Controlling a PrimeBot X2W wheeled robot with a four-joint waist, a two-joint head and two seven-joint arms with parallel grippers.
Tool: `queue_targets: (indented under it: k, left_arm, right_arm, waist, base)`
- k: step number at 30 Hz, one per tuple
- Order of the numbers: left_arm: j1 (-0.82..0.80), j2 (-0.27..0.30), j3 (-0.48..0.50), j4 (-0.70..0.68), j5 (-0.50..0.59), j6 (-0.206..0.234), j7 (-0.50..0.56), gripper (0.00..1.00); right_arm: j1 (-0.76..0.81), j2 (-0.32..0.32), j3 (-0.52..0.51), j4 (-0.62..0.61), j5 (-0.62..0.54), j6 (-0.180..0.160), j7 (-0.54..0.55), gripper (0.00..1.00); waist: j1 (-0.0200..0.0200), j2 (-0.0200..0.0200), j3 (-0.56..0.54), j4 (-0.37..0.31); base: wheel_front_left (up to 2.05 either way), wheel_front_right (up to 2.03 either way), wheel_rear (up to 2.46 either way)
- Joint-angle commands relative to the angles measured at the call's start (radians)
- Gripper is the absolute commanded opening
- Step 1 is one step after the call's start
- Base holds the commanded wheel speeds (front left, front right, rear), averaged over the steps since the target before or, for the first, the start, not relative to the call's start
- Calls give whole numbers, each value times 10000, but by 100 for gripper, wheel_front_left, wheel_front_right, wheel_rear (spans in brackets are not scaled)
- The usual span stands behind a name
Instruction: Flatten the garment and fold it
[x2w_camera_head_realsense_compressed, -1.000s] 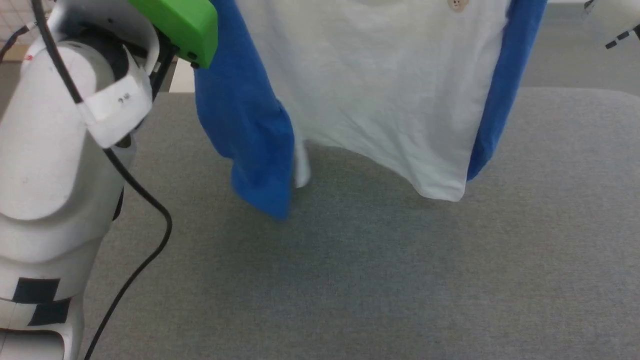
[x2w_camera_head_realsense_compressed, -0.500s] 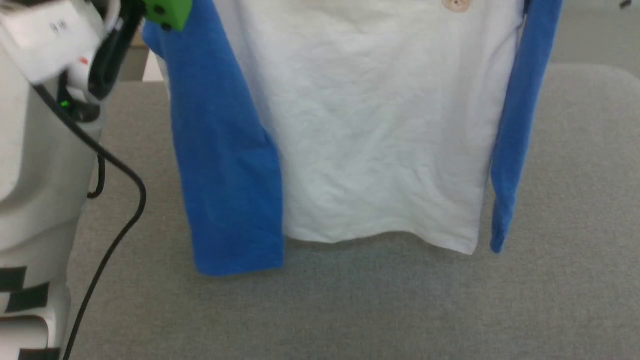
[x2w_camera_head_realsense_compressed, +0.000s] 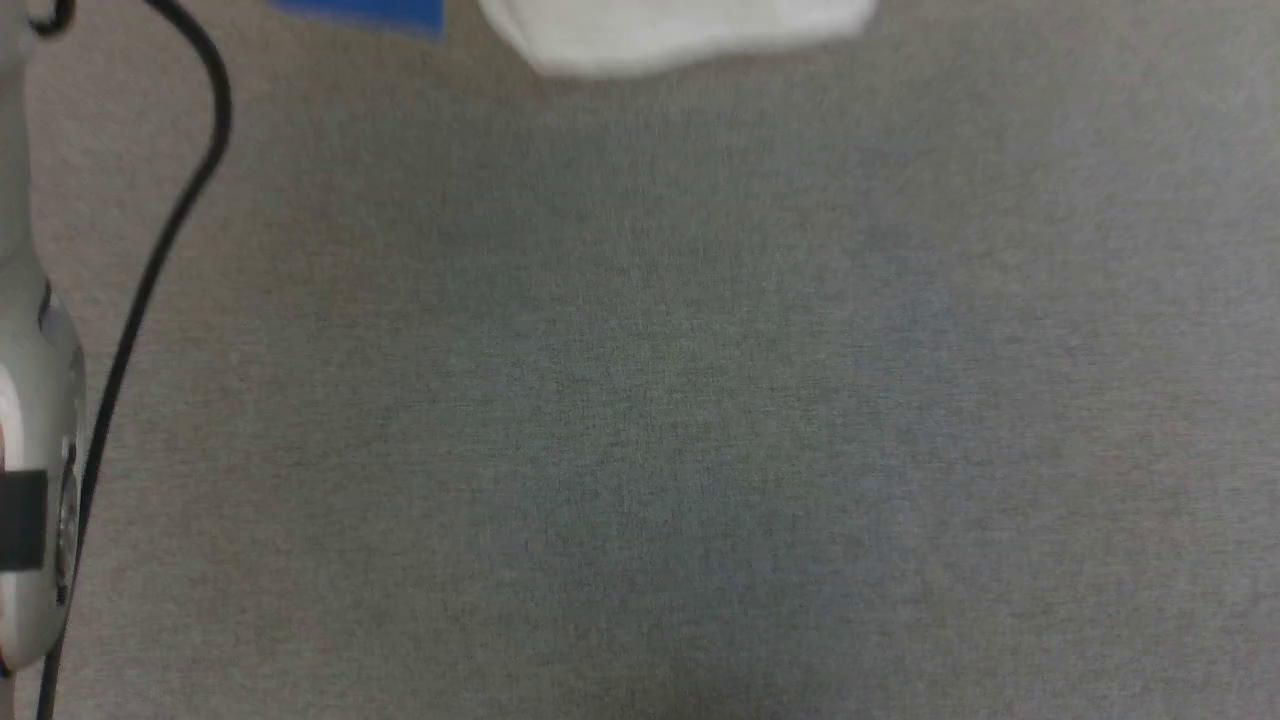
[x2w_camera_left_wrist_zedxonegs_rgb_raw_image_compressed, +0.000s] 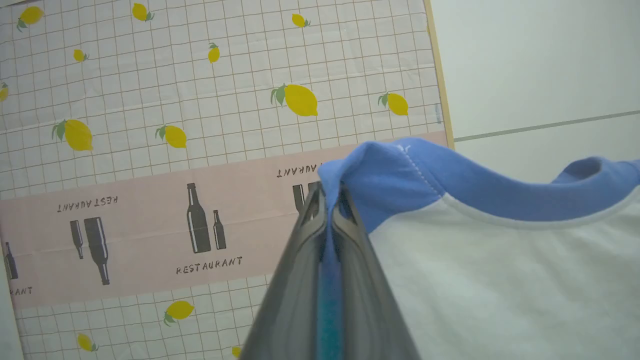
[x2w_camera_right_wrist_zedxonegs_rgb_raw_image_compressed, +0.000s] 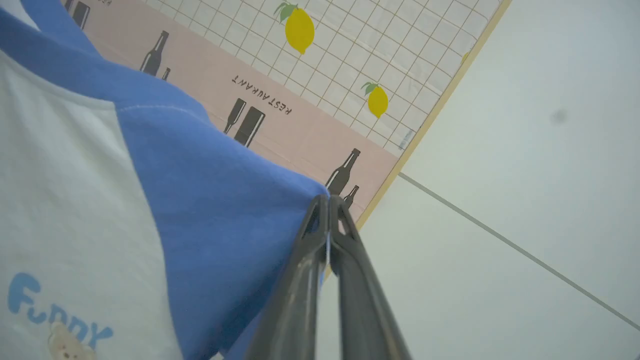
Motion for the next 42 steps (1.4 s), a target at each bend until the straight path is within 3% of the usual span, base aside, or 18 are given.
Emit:
queue_targets:
  k: [1,6,16,21,26,30,35,42]
  left_arm:
    - [-346,-122,-3,258,174,73,-373,0]
    - [-1150,-198,-239,1135,502,-140,-1551,0]
    - [-687,235,-706,2119,368,-1361,-3338,0]
    - [57,595,-919,1873,232,-1933,-3798,0]
    - [1408,947,-1288,633,148,-2239,-3904,0]
    - [3068,1211,-1477,-948,-94,-2096,-3650,0]
    - [5495,1602,-1713,-3291,-387,-1521,-2923,0]
    - [8640,1975,-2304,-5382,-547,-633,-2363,0]
  right_arm:
    - [-323,61,70,294,-231,-19,-247,0]
    - [-1100,38,276,1305,-736,-19,-995,0]
    - [-827,-430,798,2311,-572,-19,-2062,0]
    - [-77,-877,1327,1829,243,-19,-2450,0]
    - [1247,-1700,1628,159,1462,-19,-2436,0]
    - [2822,-2444,1334,-1538,2220,-19,-2136,0]
    - [5359,-3001,266,-3568,2641,-19,-1494,0]
    - [9582,-2437,-1321,-5972,2519,-19,-670,0]
  waist:
    - [-1,-1,1320,94]
    - [-1,-1,1837,174]
    - [-1,-1,2981,243]
    - [-1,-1,3075,211]
    - [-1,-1,2763,277]
    - [-1,-1,2203,343]
    - [-1,-1,1544,408]
    - [-1,-1,612,471]
  base:
    - [0,0,0]
    - [0,0,0]
    - [0,0,0]
    - [0,0,0]
    - [0,0,0]
    - [0,0,0]
    - [0,0,0]
    - [0,0,0]
